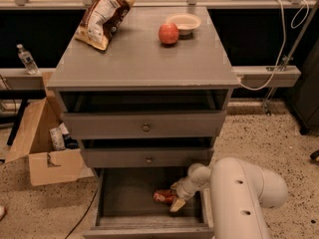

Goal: Pick coke can from bottom drawer and place on counter

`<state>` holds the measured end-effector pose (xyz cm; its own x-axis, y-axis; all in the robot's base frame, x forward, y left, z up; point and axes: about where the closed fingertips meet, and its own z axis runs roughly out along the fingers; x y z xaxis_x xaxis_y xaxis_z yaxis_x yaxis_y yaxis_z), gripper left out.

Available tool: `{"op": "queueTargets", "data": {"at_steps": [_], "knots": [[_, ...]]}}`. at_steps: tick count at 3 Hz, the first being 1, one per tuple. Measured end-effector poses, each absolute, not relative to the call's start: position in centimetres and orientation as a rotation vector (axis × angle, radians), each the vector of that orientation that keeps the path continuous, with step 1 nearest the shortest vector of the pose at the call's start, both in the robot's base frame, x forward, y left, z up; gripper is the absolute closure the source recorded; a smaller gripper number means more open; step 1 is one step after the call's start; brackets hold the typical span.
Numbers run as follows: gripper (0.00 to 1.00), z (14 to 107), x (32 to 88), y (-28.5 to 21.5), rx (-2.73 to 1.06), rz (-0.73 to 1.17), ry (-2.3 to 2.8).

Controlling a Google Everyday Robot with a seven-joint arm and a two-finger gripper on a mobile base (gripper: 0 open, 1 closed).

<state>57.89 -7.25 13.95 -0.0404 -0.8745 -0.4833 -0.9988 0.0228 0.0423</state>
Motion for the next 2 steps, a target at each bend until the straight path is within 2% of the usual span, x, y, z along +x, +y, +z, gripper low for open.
{"op": "queueTargets", "data": {"at_steps": [1, 2], "knots": [[0.50, 13.4, 57.5, -6.9, -1.925, 0.541, 1.984], [0.81, 16.3, 56.5, -7.3, -1.903, 0.487, 1.946]]}}
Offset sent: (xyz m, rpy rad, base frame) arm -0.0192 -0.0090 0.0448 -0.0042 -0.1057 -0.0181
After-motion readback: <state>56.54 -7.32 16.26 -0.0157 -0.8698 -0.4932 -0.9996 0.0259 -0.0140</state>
